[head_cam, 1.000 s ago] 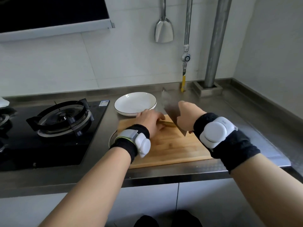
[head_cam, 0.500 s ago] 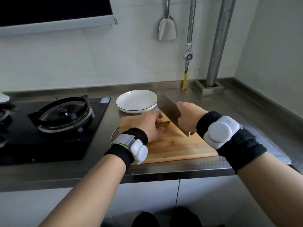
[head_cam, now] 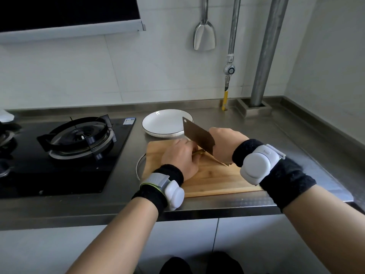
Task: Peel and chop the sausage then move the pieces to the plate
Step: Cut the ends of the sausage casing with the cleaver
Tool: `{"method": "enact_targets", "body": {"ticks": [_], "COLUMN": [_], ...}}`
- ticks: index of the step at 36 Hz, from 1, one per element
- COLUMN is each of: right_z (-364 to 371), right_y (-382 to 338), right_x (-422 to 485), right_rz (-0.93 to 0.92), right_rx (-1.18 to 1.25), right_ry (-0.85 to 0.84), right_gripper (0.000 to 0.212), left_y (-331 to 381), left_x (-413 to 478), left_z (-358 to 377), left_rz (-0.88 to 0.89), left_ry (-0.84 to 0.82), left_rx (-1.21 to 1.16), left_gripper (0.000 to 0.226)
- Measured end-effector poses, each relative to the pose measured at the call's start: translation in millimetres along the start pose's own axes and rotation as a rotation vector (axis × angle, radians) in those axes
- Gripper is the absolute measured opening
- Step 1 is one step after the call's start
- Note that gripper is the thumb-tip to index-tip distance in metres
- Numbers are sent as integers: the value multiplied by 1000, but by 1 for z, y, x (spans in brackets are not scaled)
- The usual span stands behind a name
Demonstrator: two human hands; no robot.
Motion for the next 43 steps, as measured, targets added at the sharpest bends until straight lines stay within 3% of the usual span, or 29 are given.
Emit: {"method": "enact_targets", "body": {"ticks": [10, 43], "right_z": [-6, 0], "right_y": [4, -10], "right_x": [1, -3], "right_rz": [9, -16], "right_rx": [34, -12], "right_ry": [100, 85], "right_gripper": [29, 27], "left_y": [7, 0], "left_x": [-3, -2], "left_z": [-7, -4], "left_rz": [49, 2], "left_ry": [79, 47], "left_rx": [32, -37], "left_gripper": [19, 18]}}
Point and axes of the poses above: each hand's wrist, its own x-axis towards the middle knuckle, its own z-axis out of the palm, y = z × x, the point moved 10 cm from there along x, towards the middle knuckle, and after that the axes turned 3 degrees about -x, right-handed, at the moved point
